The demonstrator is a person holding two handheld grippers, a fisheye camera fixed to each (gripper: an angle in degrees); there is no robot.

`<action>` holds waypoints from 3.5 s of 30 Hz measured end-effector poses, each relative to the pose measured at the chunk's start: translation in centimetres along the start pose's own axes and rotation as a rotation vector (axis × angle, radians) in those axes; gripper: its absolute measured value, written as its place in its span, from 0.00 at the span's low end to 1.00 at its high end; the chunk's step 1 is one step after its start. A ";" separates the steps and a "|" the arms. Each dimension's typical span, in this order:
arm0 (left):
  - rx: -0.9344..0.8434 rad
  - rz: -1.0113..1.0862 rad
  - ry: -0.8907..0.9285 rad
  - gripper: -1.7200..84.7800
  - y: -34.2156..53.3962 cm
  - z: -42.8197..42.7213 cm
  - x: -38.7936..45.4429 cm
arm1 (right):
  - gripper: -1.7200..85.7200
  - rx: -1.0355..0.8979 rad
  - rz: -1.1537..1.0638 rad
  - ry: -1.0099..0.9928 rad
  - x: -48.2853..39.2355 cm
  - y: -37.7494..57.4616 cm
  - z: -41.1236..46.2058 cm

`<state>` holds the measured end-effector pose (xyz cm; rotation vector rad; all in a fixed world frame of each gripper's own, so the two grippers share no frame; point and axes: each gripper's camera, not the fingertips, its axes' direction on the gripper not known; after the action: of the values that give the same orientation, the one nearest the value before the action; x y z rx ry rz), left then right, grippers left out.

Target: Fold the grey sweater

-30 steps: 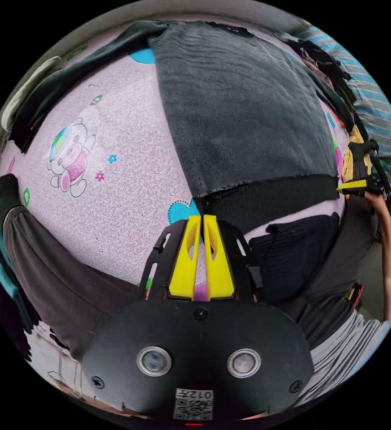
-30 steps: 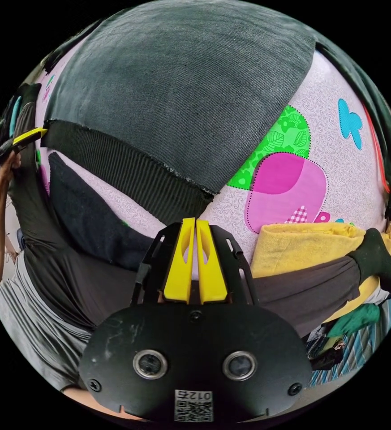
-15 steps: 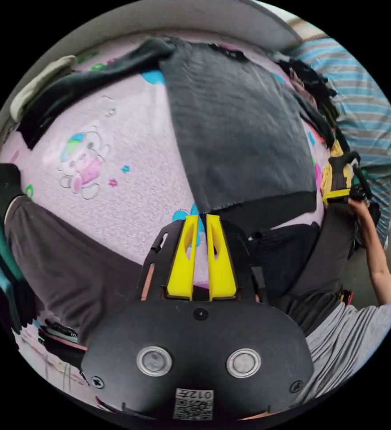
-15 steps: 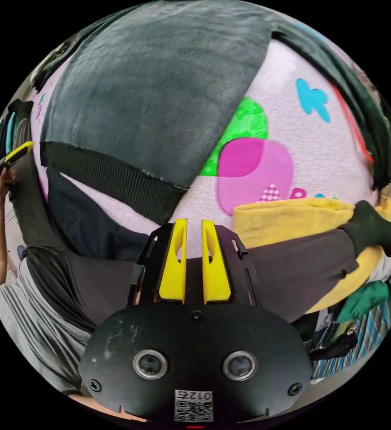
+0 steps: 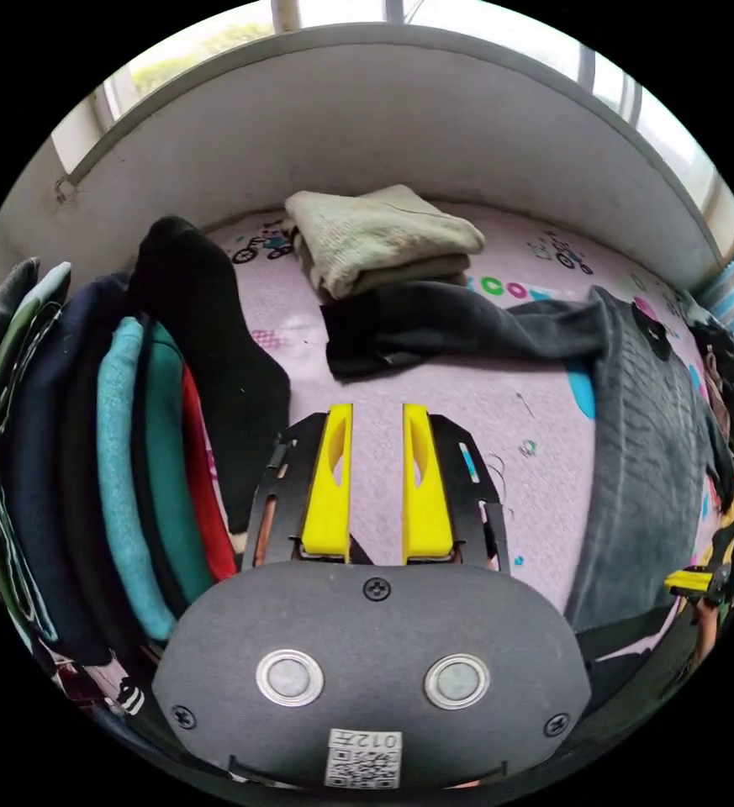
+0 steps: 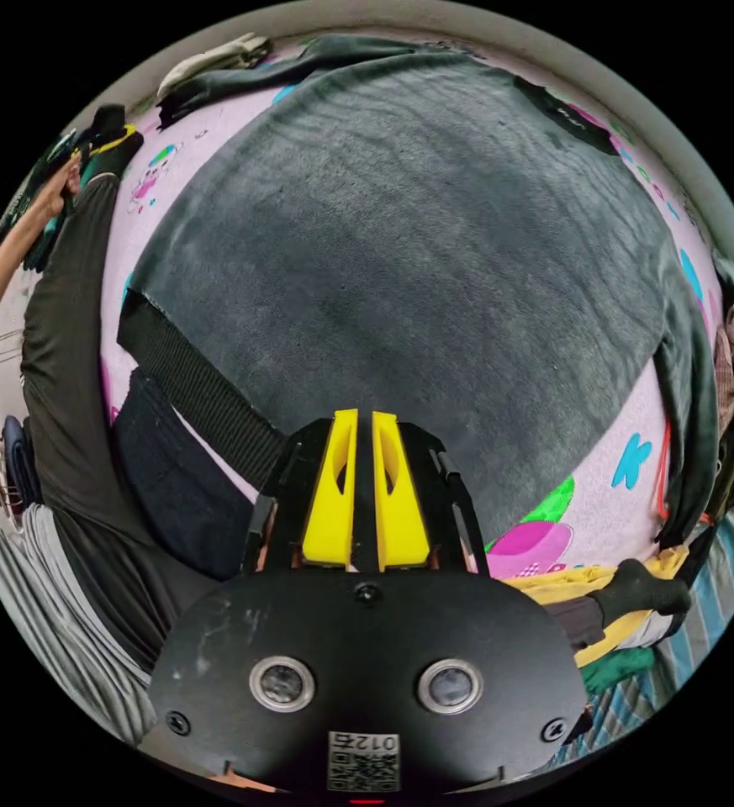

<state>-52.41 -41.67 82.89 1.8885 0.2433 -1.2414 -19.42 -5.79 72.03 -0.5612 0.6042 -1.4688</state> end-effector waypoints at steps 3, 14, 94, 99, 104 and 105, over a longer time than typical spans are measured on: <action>0.022 -0.020 -0.051 0.13 -1.6 1.5 -1.9 | 0.05 -0.055 -0.030 0.005 -0.4 -1.4 -0.6; -0.037 -0.005 -0.008 0.09 -6.2 7.4 -7.0 | 0.02 -0.262 -0.167 0.063 -1.6 -4.2 -4.6; 0.067 0.372 1.069 0.04 -1.8 -5.9 24.0 | 0.18 0.795 0.282 -0.971 30.3 11.7 -4.1; -0.104 0.432 1.007 0.04 -1.4 -3.1 33.3 | 0.21 0.673 0.364 -0.879 32.6 12.5 1.7; -0.273 0.450 0.965 0.05 0.1 -0.5 36.8 | 0.21 0.605 0.565 -0.943 37.2 14.4 12.5; -0.278 0.463 0.951 0.05 0.1 -0.8 36.8 | 0.21 0.606 0.571 -0.948 37.4 14.5 13.3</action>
<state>-33.77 -51.08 52.60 1.9944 0.4133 0.0554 0.70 -42.96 70.70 -0.4737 -0.4075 -0.6478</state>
